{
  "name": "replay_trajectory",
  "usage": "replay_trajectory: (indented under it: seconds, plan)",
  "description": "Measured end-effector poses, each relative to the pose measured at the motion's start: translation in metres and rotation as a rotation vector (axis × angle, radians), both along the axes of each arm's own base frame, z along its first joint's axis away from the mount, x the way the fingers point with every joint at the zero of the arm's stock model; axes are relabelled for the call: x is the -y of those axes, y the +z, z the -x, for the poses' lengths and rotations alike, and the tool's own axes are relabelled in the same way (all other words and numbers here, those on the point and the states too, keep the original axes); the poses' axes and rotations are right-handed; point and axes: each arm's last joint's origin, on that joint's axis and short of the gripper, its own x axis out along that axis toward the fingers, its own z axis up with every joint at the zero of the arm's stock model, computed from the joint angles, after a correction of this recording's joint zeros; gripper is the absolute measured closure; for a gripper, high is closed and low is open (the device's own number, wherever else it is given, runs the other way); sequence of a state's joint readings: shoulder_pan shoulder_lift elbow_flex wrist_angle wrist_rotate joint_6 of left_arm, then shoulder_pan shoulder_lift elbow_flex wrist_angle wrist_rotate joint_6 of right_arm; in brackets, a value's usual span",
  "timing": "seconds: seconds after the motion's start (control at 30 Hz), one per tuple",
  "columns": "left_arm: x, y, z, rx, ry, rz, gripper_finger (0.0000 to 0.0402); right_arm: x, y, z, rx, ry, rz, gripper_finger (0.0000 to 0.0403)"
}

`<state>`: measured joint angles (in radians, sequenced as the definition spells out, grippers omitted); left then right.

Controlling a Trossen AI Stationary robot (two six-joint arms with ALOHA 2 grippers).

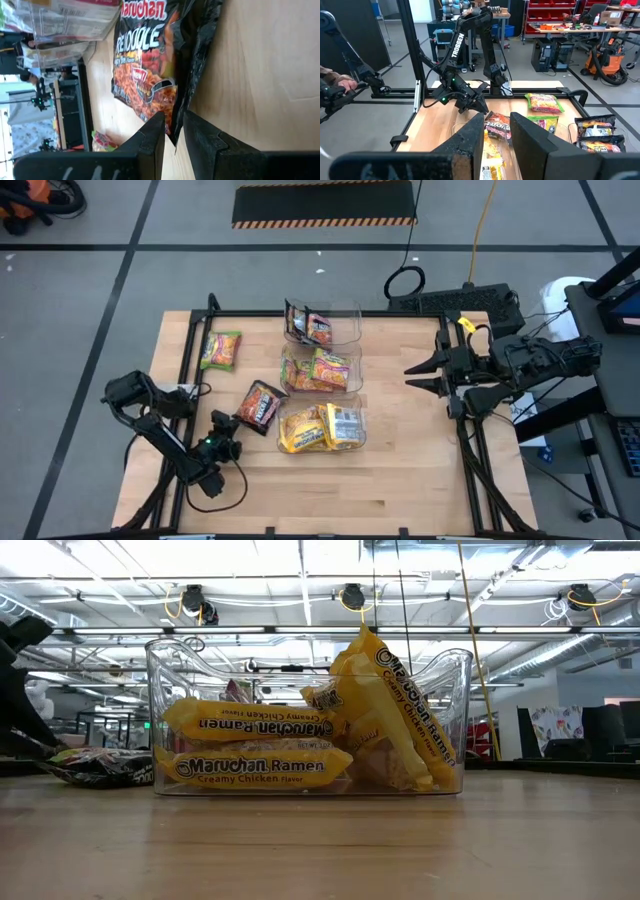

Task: Sort Maruchan noodles
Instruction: Put the black noodle pack into the top transparent bin

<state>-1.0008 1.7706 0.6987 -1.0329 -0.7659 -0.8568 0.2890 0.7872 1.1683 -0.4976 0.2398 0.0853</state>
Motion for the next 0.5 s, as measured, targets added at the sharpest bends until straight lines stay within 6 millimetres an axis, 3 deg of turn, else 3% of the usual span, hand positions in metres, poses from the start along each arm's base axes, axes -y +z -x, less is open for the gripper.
replay_trajectory:
  seconds: [0.5]
  plan:
    - [0.0034, -0.0031, -0.0008, -0.103, -0.048, 0.025, 0.0323, 0.0000, -0.0001, -0.0002, 0.000, 0.000, 0.000, 0.0312]
